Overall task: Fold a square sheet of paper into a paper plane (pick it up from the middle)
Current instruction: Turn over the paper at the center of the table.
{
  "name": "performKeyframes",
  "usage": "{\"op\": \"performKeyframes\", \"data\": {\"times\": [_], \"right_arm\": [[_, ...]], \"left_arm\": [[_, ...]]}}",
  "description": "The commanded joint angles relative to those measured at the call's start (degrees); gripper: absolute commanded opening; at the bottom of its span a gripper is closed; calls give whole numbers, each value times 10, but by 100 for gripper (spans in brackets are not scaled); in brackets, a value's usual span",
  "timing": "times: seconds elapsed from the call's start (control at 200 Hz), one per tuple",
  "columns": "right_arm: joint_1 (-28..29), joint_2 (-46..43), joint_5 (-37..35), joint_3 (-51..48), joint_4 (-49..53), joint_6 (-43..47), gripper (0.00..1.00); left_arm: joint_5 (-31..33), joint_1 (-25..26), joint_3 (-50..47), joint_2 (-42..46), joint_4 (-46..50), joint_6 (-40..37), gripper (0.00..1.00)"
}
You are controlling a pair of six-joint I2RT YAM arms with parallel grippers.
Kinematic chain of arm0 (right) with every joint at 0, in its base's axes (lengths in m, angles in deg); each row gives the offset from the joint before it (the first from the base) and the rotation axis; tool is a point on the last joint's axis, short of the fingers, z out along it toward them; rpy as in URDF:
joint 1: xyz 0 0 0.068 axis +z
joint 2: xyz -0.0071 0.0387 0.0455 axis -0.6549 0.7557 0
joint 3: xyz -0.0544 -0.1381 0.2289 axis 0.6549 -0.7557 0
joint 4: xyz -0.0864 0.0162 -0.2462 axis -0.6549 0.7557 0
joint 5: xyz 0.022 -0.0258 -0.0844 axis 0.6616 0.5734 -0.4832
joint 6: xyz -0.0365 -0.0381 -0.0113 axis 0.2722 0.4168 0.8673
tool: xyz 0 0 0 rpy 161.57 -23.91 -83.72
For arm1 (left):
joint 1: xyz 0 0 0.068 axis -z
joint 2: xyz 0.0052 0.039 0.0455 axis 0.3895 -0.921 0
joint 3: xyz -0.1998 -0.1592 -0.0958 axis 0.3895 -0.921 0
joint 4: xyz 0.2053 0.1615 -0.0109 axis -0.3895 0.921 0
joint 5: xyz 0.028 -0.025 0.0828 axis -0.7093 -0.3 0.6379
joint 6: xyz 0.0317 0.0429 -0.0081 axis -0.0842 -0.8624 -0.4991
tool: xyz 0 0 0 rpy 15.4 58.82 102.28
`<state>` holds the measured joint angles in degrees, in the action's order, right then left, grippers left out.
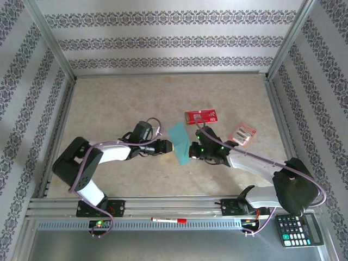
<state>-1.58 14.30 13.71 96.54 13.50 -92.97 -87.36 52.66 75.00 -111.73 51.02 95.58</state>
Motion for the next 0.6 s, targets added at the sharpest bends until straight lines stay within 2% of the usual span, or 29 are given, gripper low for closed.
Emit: {"op": "performKeyframes", "data": {"times": [0.0, 0.105, 0.165, 0.27, 0.425, 0.595], "right_arm": [[25, -6, -81, 98, 216, 186, 0], [85, 30, -164, 161, 293, 221, 0], [117, 55, -181, 176, 301, 215, 0], [154, 108, -164, 183, 272, 185, 0], [200, 185, -149, 201, 231, 161, 1], [214, 195, -96, 171, 144, 140, 2]], "left_arm": [[-5, -55, -19, 72, 24, 28, 48], [16, -105, -21, 127, 97, 4, 51], [33, -126, -18, 151, 140, -13, 53], [60, -148, -13, 176, 188, -30, 54], [44, -152, -6, 172, 198, -4, 52], [20, -152, 3, 136, 173, 30, 45]]}}
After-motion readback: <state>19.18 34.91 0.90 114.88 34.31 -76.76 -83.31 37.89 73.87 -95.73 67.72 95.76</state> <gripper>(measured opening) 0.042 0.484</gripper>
